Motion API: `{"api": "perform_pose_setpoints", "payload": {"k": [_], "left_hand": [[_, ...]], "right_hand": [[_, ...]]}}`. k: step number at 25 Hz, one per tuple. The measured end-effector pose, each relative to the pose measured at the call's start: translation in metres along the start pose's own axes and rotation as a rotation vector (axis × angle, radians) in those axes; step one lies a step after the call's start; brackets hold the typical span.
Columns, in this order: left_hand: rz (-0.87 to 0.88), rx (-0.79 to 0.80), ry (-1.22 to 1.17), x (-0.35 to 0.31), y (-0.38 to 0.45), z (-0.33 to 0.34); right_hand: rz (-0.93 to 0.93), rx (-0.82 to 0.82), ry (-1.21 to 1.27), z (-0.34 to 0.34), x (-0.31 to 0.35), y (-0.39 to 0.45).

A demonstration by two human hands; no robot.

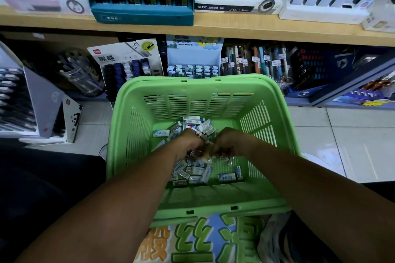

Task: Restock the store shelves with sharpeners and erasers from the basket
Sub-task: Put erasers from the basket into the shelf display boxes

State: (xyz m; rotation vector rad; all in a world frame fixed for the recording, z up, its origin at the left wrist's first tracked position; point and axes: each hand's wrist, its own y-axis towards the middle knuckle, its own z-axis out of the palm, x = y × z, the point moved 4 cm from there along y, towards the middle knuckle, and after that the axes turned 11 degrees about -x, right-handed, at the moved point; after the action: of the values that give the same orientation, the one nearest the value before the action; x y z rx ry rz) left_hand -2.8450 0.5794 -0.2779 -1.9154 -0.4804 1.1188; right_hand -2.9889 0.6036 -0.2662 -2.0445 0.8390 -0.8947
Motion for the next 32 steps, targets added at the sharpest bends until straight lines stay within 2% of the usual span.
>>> {"api": "perform_pose_setpoints", "payload": {"k": [3,8,11,17,21,25,28,32], "left_hand": [[-0.063,0.074,-0.092,-0.001,-0.003,0.006],[-0.046,-0.05,-0.102,-0.002,0.005,-0.001],[-0.049,-0.044,-0.116,0.002,0.005,-0.002],[-0.037,-0.048,-0.113,0.003,0.005,-0.004],[-0.043,-0.03,-0.137,0.0,0.002,-0.004],[-0.02,0.016,-0.141,-0.008,-0.01,-0.011],[-0.012,0.097,-0.244,-0.023,-0.026,-0.019],[0.08,0.236,-0.35,-0.06,-0.068,-0.024]], "right_hand": [[-0.133,-0.126,-0.018,-0.011,0.01,0.011],[-0.323,-0.393,-0.521,-0.023,-0.002,0.022],[-0.426,-0.377,-0.715,-0.011,-0.007,0.02],[-0.538,-0.331,-0.892,0.006,-0.01,0.019],[-0.509,-0.338,-0.782,0.017,-0.016,0.015],[-0.448,-0.259,-0.604,0.001,-0.007,0.002],[-0.419,-0.181,-0.378,-0.032,0.022,-0.021],[-0.496,-0.245,-0.236,-0.1,0.06,-0.078]]}}
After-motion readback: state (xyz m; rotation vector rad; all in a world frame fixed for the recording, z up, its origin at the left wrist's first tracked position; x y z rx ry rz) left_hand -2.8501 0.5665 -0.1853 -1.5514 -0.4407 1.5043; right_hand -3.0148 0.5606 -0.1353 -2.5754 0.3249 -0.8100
